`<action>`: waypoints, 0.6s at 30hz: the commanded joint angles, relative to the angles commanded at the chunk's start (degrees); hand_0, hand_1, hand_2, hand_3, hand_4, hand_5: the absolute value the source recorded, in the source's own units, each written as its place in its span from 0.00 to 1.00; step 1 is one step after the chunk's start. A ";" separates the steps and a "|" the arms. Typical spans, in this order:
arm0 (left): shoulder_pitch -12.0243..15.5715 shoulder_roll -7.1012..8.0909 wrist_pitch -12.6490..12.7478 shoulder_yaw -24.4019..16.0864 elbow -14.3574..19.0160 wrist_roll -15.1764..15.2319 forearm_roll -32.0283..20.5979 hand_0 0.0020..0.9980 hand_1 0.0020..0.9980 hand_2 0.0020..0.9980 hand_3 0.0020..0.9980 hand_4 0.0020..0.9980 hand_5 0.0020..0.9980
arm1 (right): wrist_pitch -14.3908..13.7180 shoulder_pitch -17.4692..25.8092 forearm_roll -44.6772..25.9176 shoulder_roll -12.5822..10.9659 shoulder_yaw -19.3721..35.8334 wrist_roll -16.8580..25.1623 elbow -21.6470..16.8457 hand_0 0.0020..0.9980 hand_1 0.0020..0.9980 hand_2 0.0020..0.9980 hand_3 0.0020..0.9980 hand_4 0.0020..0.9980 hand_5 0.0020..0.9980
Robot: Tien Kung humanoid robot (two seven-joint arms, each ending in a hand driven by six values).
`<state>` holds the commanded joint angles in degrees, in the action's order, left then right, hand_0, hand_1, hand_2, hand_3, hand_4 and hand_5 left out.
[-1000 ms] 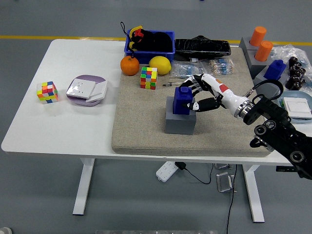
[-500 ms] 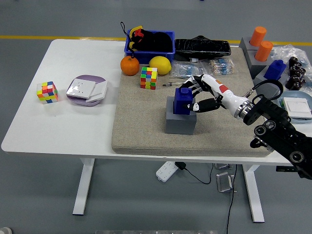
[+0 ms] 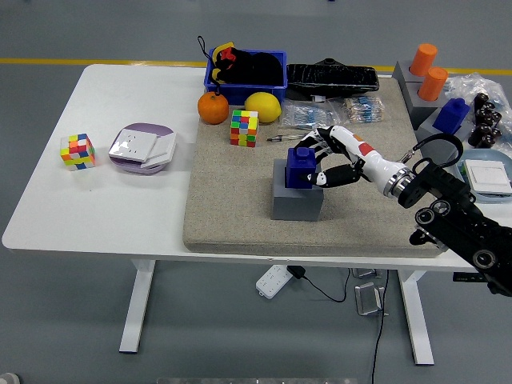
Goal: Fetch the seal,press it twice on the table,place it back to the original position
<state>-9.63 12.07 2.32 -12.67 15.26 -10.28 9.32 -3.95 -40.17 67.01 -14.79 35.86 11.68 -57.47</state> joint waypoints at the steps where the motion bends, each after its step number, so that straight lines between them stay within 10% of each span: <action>1: 0.03 -0.02 0.00 0.01 0.00 0.00 -0.01 0.79 0.74 0.74 0.76 0.62 0.44 | -0.03 -0.02 -0.05 0.04 0.02 0.09 0.04 0.56 0.49 0.50 0.50 0.74 0.00; 18: -0.03 -0.01 -0.01 0.09 0.03 0.00 -0.01 0.79 0.74 0.74 0.76 0.62 0.44 | 1.57 -0.32 -0.57 0.14 0.01 0.27 0.02 0.73 0.75 0.76 0.76 1.00 0.00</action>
<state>-9.66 12.06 2.30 -12.58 15.29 -10.28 9.31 -2.38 -40.50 66.44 -14.65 35.87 11.95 -57.45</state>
